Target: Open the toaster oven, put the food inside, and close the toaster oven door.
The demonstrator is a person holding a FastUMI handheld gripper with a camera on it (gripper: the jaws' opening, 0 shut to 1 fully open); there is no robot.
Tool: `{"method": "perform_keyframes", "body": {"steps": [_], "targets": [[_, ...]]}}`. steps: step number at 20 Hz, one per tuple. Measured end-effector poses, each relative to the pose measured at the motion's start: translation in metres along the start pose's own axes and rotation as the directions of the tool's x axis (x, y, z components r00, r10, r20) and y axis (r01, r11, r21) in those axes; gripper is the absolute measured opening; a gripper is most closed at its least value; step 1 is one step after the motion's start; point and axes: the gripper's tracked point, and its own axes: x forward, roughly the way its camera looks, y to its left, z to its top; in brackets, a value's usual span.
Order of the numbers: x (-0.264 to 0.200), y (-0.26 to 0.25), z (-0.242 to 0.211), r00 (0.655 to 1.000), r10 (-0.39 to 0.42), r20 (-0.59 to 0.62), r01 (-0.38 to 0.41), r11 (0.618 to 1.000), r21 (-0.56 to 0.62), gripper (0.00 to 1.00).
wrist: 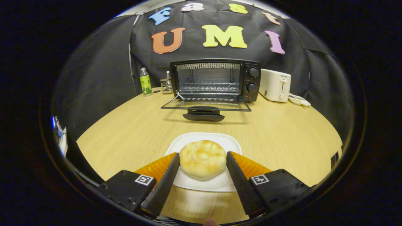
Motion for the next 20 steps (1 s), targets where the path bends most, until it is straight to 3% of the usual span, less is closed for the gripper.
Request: {"method": "perform_keyframes", "body": {"steps": [2, 7, 13, 20], "targets": [[0.0, -0.001, 0.001, 1.0, 0.003, 0.005, -0.003, 1.0, 0.011, 0.85], [-0.003, -0.004, 0.01, 0.998, 0.061, 0.017, -0.063, 0.981, 0.183, 0.48], [-0.019, -0.009, 0.065, 0.983, 0.146, 0.11, -0.178, 0.903, 0.391, 0.38], [-0.004, -0.019, 0.174, 0.951, 0.208, 0.228, -0.299, 0.806, 0.511, 0.37]]}}
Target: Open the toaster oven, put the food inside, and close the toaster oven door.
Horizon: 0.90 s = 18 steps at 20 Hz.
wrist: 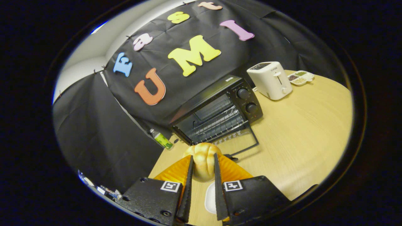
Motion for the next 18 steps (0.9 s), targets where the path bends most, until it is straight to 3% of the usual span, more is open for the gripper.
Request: {"method": "perform_keyframes", "body": {"steps": [6, 10, 18], "targets": [[0.078, 0.007, 0.046, 1.0, -0.021, -0.012, 0.022, 0.999, 0.05, 0.37], [0.135, -0.02, 0.038, 0.989, -0.118, -0.09, 0.113, 0.992, -0.06, 0.37], [0.207, -0.052, 0.04, 0.964, -0.265, -0.027, 0.252, 0.94, -0.232, 0.37]]}}
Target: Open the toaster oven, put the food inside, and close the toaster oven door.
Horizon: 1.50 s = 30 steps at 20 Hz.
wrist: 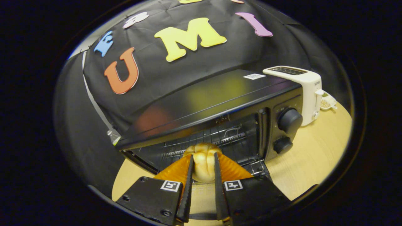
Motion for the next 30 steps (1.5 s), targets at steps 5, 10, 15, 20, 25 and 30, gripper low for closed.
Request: {"method": "perform_keyframes", "body": {"steps": [5, 10, 15, 20, 25, 30], "targets": [[0.035, 0.004, 0.004, 0.999, -0.049, 0.02, 0.05, 0.998, -0.034, 0.42], [0.041, 0.014, 0.008, 0.997, -0.067, 0.048, 0.072, 0.989, -0.126, 0.67], [0.025, 0.024, 0.014, 0.996, -0.05, 0.076, 0.061, 0.987, -0.149, 0.94], [-0.007, 0.032, 0.002, 0.998, -0.002, 0.065, 0.014, 0.981, -0.193, 0.99], [-0.06, 0.047, -0.005, 0.995, 0.073, 0.073, -0.054, 0.97, -0.236, 0.99], [-0.124, 0.053, -0.018, 0.992, 0.113, 0.053, -0.092, 0.949, -0.303, 0.99]]}}
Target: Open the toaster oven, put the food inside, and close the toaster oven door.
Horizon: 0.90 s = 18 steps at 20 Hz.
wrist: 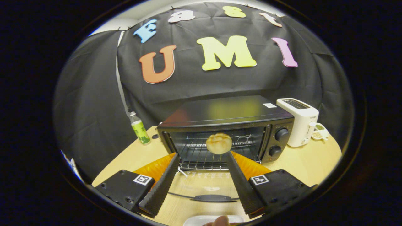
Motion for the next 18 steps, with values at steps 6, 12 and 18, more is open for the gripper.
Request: {"method": "perform_keyframes", "body": {"steps": [6, 12, 18], "targets": [[-0.046, 0.014, -0.049, 0.994, -0.011, -0.105, -0.006, 0.987, -0.16, 0.99], [-0.036, 0.002, -0.116, 0.964, -0.04, -0.264, 0.008, 0.993, -0.119, 0.99], [-0.01, -0.016, -0.163, 0.906, -0.068, -0.417, 0.058, 0.998, -0.037, 0.99]]}}
